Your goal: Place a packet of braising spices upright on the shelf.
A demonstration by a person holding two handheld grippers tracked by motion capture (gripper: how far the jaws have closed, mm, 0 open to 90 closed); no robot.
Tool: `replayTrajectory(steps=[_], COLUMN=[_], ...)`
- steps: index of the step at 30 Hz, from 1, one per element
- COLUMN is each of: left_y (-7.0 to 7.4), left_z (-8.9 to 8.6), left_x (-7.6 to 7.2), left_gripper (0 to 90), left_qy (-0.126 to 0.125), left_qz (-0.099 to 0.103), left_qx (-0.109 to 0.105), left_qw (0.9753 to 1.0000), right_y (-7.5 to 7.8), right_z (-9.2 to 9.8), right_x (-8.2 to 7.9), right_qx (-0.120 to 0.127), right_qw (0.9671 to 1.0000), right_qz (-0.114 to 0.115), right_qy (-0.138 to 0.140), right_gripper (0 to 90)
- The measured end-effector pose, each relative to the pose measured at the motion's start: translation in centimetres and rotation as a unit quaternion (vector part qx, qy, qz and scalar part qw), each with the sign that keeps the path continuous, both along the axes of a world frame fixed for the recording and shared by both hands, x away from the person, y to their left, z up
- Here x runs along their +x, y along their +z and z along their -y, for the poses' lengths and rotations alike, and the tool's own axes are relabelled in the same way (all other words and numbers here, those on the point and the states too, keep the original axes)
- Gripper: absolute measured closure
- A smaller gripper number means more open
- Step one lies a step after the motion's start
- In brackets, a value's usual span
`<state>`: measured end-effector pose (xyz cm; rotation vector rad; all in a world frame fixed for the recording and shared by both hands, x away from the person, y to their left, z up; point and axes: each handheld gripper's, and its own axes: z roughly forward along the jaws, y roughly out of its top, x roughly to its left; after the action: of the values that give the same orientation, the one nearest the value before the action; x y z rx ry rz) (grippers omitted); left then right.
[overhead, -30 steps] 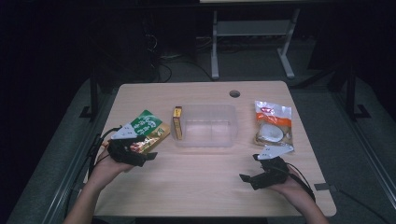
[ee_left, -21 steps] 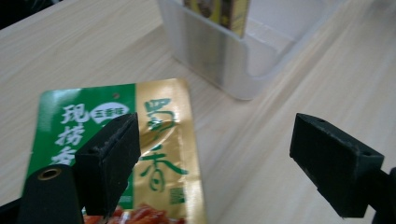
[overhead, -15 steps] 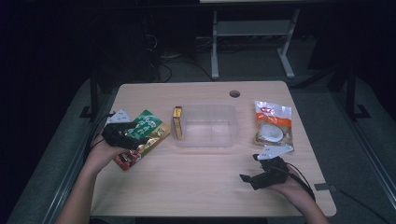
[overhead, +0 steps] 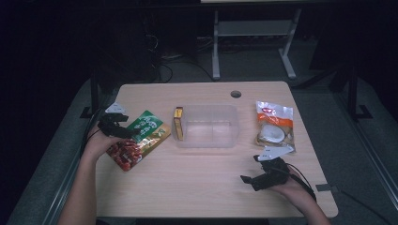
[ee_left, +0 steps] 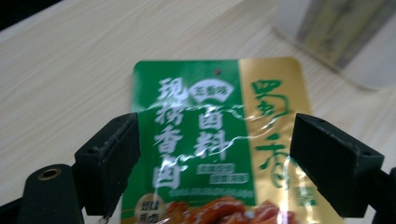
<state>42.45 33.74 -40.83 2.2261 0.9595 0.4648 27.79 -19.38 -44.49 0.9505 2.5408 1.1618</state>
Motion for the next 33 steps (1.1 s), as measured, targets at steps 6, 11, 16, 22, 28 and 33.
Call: replayTrajectory(steps=[6, 11, 16, 22, 28, 33], left_y=[-1.6, -2.8, -4.0, -4.7, -4.9, -5.4], left_z=[-2.1, -3.0, -3.4, -3.8, -4.0, -4.5], left_x=[0.3, 0.2, 0.4, 0.5, 0.6, 0.5], left_gripper=[15.6, 15.1, 14.0, 13.1, 12.4, 11.6], left_qy=[0.018, 0.018, 0.027, 0.028, 0.029, 0.032], left_qz=[-0.022, -0.040, -0.061, -0.075, -0.082, -0.081], left_qx=[-0.005, 0.006, 0.014, 0.010, 0.004, -0.016], left_qw=[0.9996, 0.9990, 0.9977, 0.9967, 0.9962, 0.9961], right_y=[-0.1, -0.1, -0.1, -0.2, -0.2, -0.2], right_z=[-0.1, -0.2, -0.3, -0.3, -0.3, -0.3], right_x=[0.1, 0.0, 0.1, 0.1, 0.1, 0.1], right_qx=[-0.002, -0.004, -0.006, -0.009, -0.008, -0.009], right_qw=[1.0000, 0.9999, 0.9999, 0.9998, 0.9998, 0.9998], right_qz=[0.000, 0.000, 0.000, -0.003, -0.004, -0.004], right_qy=[0.008, 0.011, 0.012, 0.016, 0.016, 0.017], right_gripper=[7.9, 7.9, 8.0, 7.9, 7.9, 8.0])
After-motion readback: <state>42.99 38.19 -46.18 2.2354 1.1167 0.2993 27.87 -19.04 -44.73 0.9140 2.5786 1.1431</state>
